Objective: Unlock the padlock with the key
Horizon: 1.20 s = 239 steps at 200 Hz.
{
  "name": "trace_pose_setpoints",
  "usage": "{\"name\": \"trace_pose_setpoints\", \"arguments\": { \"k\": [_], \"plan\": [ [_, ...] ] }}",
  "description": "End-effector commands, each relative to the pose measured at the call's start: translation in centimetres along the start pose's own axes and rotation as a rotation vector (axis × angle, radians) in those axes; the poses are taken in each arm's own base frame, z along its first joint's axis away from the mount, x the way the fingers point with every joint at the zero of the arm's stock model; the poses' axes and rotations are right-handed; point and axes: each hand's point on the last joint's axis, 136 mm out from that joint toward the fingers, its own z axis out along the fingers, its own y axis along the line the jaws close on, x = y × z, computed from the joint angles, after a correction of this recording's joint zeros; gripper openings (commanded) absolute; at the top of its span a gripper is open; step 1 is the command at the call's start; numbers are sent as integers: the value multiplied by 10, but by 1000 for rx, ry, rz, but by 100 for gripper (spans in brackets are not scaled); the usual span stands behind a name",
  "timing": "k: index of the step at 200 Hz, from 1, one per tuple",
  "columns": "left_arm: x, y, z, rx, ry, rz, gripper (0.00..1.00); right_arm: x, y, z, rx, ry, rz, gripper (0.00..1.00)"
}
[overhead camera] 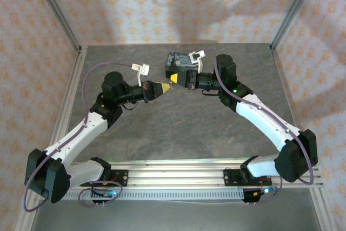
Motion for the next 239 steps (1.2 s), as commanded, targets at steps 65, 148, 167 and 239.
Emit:
{"name": "trace_pose_setpoints", "arguments": {
  "k": [65,148,167,239],
  "plan": [
    [7,19,-16,-180,22,64,0,-11,-17,-13,136,-99,12,48],
    [26,57,-26,-337,74,65,0,10,-121,-26,597,-126,182,51],
    [31,75,-29,-405,98,62,0,23,-160,-36,768,-116,228,51],
    [14,158,-25,-567,112,20,0,12,-256,-55,1058,-95,397,61]
  ]
}}
